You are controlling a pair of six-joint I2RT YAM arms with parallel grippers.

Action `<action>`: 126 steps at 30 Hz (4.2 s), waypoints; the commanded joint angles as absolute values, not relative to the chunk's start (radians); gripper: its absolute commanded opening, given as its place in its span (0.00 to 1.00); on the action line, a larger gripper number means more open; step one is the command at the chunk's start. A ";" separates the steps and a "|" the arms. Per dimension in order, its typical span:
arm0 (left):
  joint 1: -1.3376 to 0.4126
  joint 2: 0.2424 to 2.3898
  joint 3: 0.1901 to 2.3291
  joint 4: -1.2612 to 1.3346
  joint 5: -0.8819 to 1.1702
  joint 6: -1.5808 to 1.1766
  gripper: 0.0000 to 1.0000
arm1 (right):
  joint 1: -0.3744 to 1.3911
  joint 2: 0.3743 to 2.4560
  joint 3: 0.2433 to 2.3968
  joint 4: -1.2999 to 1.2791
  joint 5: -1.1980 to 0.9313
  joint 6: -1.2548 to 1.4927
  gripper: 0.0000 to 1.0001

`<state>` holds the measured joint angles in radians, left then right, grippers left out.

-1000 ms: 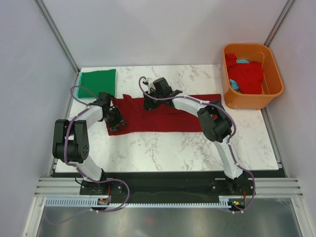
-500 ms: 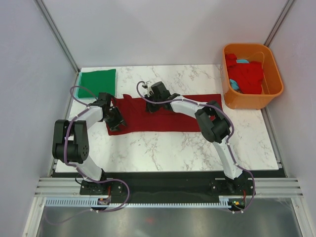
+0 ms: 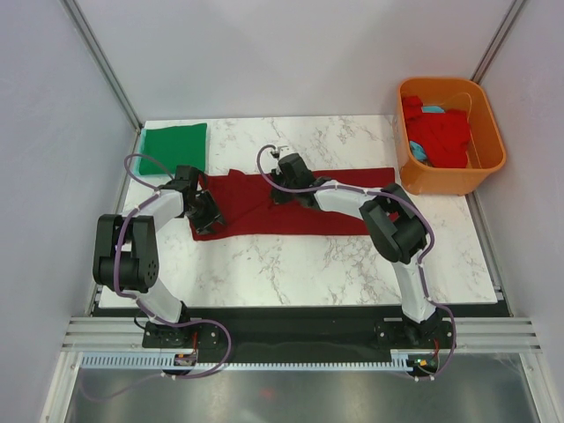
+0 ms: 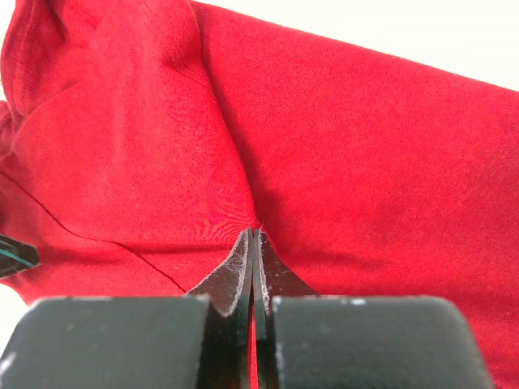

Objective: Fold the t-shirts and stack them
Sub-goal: Fold the tshirt

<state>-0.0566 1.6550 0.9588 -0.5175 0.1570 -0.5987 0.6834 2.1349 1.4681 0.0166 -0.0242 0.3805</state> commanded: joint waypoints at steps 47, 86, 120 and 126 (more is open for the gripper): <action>-0.051 1.678 0.922 -0.563 -0.018 -0.587 0.54 | 0.683 2.376 1.844 -0.064 -0.264 0.390 0.17; -0.048 1.671 1.022 -0.618 -0.098 -0.546 0.56 | 0.643 2.152 1.470 -0.094 -0.377 0.296 0.19; -0.193 1.937 1.443 -0.614 0.072 -0.551 0.54 | 0.526 1.836 1.382 -0.314 0.376 0.213 0.26; -0.210 2.077 1.542 -0.614 0.051 -0.543 0.55 | 0.440 1.947 1.405 -0.290 0.531 0.207 0.25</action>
<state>-0.2039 2.0357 1.4765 -0.6239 0.0788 -0.5411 0.4622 1.9274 1.3670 -0.3122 0.3935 0.2256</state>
